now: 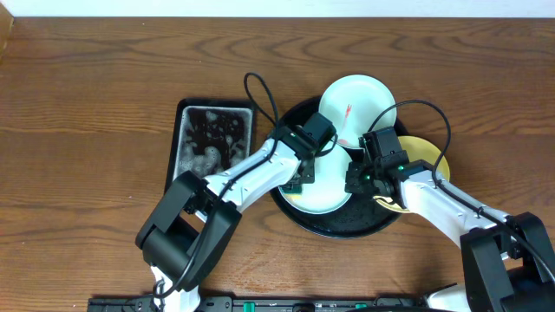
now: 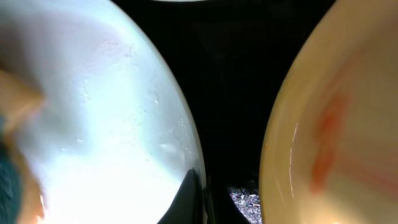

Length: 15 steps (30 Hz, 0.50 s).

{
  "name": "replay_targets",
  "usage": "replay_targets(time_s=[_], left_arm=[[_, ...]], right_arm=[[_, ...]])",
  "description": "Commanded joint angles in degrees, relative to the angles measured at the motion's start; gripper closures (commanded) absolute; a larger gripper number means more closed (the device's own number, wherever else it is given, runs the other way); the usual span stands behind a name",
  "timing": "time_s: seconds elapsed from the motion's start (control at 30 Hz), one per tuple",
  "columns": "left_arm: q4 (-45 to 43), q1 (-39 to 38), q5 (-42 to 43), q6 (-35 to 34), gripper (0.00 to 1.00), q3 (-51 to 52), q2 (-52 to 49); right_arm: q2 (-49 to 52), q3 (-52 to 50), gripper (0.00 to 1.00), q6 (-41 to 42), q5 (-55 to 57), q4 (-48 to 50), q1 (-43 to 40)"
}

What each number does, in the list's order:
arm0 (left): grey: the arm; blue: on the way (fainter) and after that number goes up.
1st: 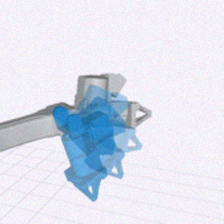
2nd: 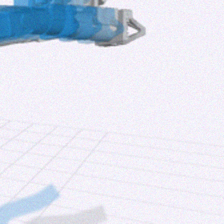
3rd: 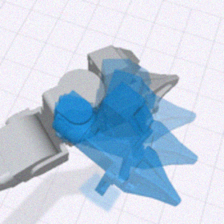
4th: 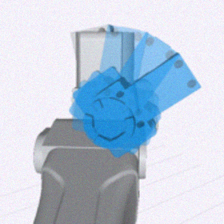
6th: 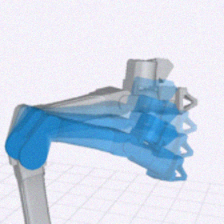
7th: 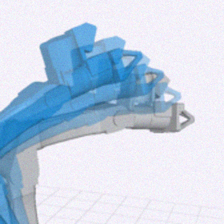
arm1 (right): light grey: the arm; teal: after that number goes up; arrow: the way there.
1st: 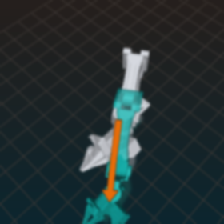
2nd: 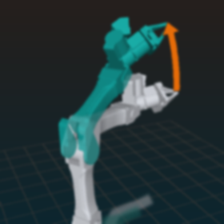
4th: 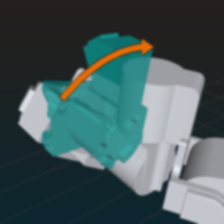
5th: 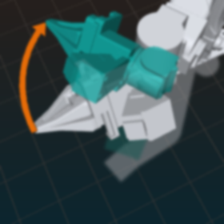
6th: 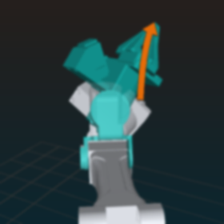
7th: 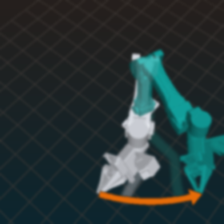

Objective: Clean dirty plates on tray and stack at the side
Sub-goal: 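Scrub the mint plate with the sponge while the right gripper holds it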

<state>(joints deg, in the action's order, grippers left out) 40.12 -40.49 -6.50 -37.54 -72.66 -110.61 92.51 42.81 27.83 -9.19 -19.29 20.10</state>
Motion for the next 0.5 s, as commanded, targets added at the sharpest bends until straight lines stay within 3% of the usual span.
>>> replay_targets(time_s=[0.0, 0.1, 0.3, 0.47], left_arm=[[1.6, 0.0, -14.4, 1.6, 0.93, 0.5, -1.8], [-1.1, -1.1, -9.5, 1.5, 0.93, 0.5, -1.8], [-13.6, -1.6, 16.9, 1.5, 0.92, 0.7, -2.4], [-20.9, -2.7, 25.5, -1.9, 0.92, 0.9, -3.8]], right_arm=[[1.4, -0.9, 0.99, -1.0, 2.7, -1.3, 0.4], [1.4, -0.9, 0.99, -1.1, 2.7, -1.3, 0.4], [1.4, -0.9, 0.99, -1.0, 2.7, -1.3, 0.4], [1.4, -0.9, 0.99, -1.1, 2.7, -1.4, 0.4]])
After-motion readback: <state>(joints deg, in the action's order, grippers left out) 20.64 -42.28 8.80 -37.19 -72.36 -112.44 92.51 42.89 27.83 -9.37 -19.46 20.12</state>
